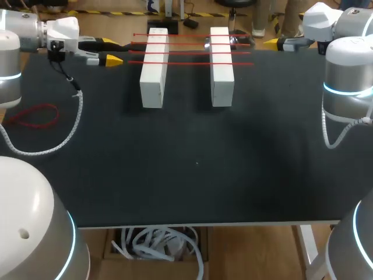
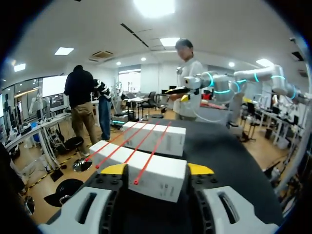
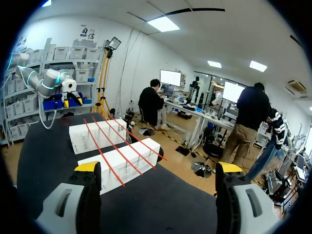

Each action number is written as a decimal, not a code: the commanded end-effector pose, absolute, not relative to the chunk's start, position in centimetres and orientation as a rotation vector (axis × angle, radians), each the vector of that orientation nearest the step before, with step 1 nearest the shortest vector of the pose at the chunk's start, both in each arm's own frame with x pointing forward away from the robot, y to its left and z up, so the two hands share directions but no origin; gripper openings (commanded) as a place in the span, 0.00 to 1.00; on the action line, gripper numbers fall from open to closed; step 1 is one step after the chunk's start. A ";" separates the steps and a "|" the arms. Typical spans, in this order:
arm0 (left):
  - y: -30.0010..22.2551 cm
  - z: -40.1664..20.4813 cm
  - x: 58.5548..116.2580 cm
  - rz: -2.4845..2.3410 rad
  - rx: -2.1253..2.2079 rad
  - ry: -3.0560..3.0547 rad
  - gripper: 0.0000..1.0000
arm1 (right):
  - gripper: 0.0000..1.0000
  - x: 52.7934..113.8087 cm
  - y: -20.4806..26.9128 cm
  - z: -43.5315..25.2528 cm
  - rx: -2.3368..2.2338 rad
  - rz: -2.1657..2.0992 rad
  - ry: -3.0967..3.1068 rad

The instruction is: Grab the tape and strap the tape.

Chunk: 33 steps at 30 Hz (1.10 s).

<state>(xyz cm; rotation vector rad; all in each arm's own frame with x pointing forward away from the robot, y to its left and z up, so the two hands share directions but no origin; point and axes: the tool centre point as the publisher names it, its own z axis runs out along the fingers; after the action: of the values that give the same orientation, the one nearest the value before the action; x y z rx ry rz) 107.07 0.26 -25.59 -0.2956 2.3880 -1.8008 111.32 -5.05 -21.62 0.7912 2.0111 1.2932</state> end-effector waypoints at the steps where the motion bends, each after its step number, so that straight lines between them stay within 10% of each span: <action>1: -0.1 -26.3 107.8 -1.839 -0.254 2.402 0.51 | 1.00 111.4 -5.0 -21.6 0.792 1.291 2.014; 33: -1.1 -28.9 110.4 -1.993 -0.141 2.376 0.40 | 1.00 111.4 -5.0 -21.6 0.792 1.291 2.014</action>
<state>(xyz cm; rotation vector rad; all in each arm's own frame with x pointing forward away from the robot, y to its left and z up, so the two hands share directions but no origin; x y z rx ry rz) 109.59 -1.17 -28.22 -0.1758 2.3649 -1.9604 111.32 -5.06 -21.62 0.7912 2.0111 1.2932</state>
